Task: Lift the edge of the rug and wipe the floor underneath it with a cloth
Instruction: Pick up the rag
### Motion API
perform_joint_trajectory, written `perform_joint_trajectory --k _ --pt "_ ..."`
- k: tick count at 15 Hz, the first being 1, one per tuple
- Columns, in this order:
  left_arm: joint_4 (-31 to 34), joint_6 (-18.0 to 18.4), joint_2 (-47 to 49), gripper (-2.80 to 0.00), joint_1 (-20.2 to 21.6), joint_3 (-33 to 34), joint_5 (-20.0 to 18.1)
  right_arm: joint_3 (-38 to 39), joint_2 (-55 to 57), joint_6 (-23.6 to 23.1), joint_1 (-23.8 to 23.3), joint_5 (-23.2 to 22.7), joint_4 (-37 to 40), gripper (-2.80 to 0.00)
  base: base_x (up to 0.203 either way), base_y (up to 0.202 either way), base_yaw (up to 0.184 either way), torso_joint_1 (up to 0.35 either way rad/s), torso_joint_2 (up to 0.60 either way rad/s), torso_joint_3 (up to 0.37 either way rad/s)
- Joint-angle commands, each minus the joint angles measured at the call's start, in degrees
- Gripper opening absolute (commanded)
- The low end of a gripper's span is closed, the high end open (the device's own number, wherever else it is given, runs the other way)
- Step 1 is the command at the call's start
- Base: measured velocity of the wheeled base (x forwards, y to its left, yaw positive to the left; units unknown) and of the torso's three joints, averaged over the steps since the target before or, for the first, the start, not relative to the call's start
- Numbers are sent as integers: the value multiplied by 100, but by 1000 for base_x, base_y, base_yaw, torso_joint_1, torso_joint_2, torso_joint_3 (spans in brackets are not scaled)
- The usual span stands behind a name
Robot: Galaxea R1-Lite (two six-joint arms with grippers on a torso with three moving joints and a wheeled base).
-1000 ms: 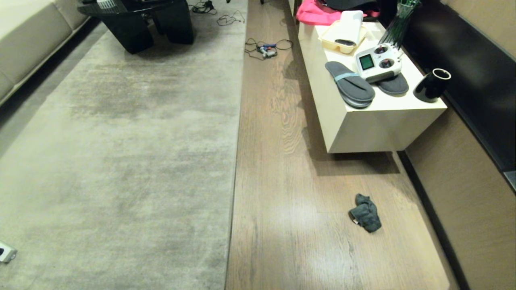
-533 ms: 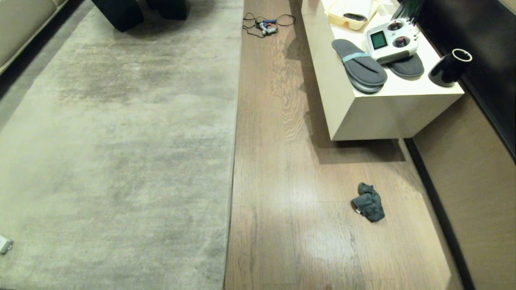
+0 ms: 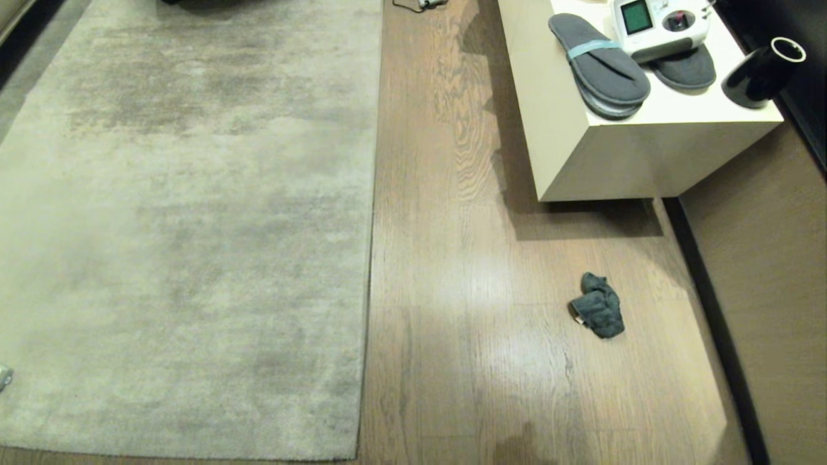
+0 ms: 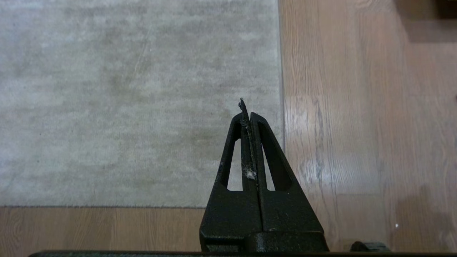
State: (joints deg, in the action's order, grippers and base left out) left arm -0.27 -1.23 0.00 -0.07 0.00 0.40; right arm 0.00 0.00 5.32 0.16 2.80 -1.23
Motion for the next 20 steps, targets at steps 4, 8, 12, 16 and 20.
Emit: perform_joint_trajectory --k 4,8,12,16,20 --pt "-3 -9 9 -280 -1 0 -5 0 0 5 2 1 0 -280 0 0 0 3 4 -196" --pt "9 0 9 -280 -1 0 4 0 0 5 2 1 -5 -280 0 0 0 -2 5 -200" --pt "-8 -26 9 -280 -1 0 4 0 0 5 2 1 -9 -280 0 0 0 2 5 -198" --pt "-8 -26 9 -280 -1 0 4 0 0 5 2 1 -7 -280 0 0 0 0 6 -195" --pt "0 -26 9 -280 -1 0 4 0 0 5 2 1 0 -280 0 0 0 2 0 -198"
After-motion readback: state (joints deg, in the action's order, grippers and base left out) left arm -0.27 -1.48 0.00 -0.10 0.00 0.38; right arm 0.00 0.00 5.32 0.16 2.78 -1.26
